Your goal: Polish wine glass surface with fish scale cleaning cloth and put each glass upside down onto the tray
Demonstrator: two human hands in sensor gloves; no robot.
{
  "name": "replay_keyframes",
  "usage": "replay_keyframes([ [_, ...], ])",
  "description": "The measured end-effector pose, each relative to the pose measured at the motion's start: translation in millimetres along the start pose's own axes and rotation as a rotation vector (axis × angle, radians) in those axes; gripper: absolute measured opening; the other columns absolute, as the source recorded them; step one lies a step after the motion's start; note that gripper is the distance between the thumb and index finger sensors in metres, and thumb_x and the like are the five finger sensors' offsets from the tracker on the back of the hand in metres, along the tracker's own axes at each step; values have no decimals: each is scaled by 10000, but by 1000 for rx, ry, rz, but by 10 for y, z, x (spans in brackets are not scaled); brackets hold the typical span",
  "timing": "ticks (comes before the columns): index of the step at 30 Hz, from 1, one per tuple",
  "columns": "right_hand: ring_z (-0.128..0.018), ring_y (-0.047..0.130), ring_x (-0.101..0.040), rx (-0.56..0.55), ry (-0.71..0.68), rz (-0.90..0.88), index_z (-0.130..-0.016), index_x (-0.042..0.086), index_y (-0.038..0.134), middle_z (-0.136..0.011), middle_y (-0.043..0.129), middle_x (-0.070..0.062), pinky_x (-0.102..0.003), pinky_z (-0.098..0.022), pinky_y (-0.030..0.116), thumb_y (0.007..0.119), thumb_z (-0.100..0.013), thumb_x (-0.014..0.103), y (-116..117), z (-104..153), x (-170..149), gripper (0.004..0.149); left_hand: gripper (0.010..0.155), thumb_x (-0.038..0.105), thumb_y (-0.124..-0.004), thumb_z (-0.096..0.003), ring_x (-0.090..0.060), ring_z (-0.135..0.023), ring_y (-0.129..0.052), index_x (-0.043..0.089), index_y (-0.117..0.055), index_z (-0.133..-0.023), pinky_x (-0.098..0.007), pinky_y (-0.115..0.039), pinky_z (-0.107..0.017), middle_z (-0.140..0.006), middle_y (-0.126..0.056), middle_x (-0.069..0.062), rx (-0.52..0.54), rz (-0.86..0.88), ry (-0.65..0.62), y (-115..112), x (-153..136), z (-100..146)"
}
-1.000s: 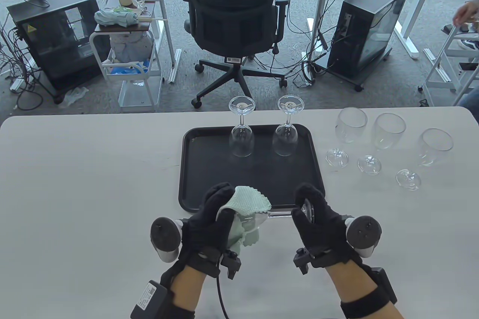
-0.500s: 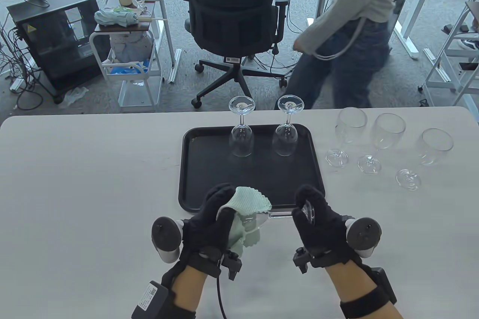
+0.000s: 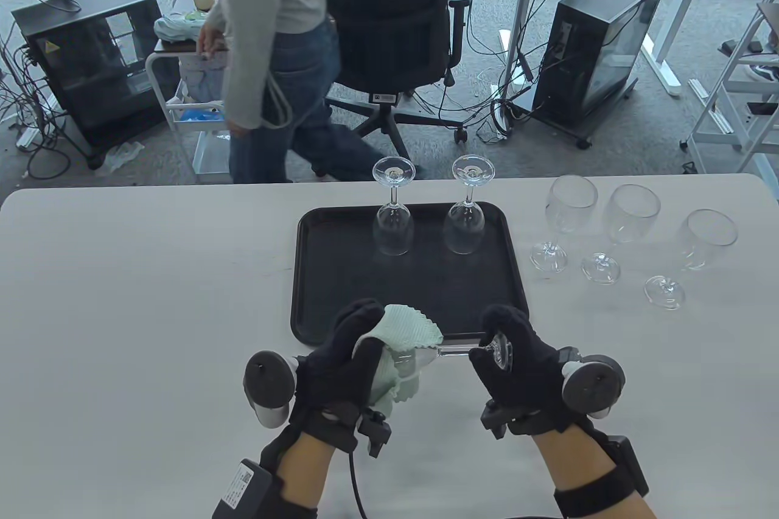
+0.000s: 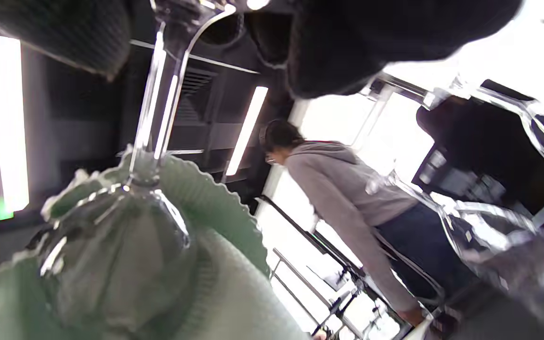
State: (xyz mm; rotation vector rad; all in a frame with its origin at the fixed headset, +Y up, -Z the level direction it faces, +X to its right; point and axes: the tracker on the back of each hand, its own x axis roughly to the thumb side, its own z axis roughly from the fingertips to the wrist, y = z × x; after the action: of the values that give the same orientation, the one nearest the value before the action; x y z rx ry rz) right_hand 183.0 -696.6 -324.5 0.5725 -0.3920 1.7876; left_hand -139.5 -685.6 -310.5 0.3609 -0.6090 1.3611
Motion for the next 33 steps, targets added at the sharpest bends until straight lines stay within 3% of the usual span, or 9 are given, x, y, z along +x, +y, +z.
replay_keyframes([
  [2, -446, 905, -304, 111, 194, -107, -1046, 287, 469, -898, 687, -193, -343, -210, 867, 715, -507, 681, 20, 15, -21, 711, 575, 689, -687, -512, -366, -932, -733, 384, -662, -998, -545, -869, -413, -1107, -610, -25, 20, -66, -30, 23, 24, 4],
  [9, -612, 920, -339, 15, -356, 308, -1059, 305, 285, -1044, 547, -172, -429, -375, 921, 853, -452, 602, -20, 38, 124, 883, 561, 670, -682, -534, -383, -929, -731, 364, -668, -1004, -558, -866, -418, -1108, -620, -37, -5, 65, 77, 57, -51, -7],
  [11, -606, 923, -318, 13, -375, 323, -1056, 338, 288, -1034, 559, -164, -411, -379, 925, 875, -442, 593, -24, 37, 135, 887, 563, 671, -681, -538, -387, -931, -728, 360, -665, -1008, -562, -862, -419, -1111, -615, -39, -9, 85, 83, 53, -73, -9],
  [15, -457, 915, -254, -1, -120, 79, -1034, 356, 428, -910, 675, -158, -328, -234, 891, 799, -475, 639, 10, 0, 31, 729, 579, 689, -684, -520, -372, -934, -731, 374, -663, -1005, -550, -866, -415, -1111, -609, -33, 23, 38, 33, 26, -23, 5],
  [18, -446, 898, -278, 137, 201, -127, -1063, 310, 425, -901, 674, -194, -350, -230, 869, 711, -496, 706, 34, 1, -77, 748, 578, 693, -682, -514, -357, -952, -712, 387, -651, -1004, -547, -860, -440, -1117, -592, -19, 9, -93, -52, 30, 42, -6],
  [23, -568, 910, -371, 83, -157, 197, -1074, 256, 275, -1044, 554, -191, -454, -342, 892, 771, -464, 678, 25, 6, 37, 892, 567, 680, -687, -525, -370, -934, -747, 366, -678, -997, -556, -877, -421, -1103, -633, -31, 16, -35, 29, 79, -46, -10],
  [27, -624, 907, -328, 19, -374, 415, -1051, 282, 201, -1074, 470, -168, -423, -400, 915, 811, -449, 662, 10, 44, 129, 938, 578, 677, -683, -535, -381, -938, -737, 348, -666, -1011, -561, -871, -425, -1110, -623, -45, -1, 65, 111, 64, -96, 1],
  [31, -489, 907, -294, -4, -148, 143, -1039, 322, 402, -931, 653, -164, -361, -273, 886, 775, -481, 650, 15, 23, 54, 747, 586, 691, -668, -527, -373, -945, -734, 361, -654, -1011, -552, -873, -434, -1115, -608, -36, 8, 26, 59, 38, -63, 5],
  [33, -427, 914, -273, 41, 107, -22, -1058, 276, 459, -886, 706, -186, -342, -216, 877, 690, -497, 717, 38, 13, -15, 750, 586, 685, -685, -513, -370, -958, -712, 366, -661, -1005, -569, -852, -457, -1119, -599, -32, 27, -22, -12, 30, -17, 6],
])
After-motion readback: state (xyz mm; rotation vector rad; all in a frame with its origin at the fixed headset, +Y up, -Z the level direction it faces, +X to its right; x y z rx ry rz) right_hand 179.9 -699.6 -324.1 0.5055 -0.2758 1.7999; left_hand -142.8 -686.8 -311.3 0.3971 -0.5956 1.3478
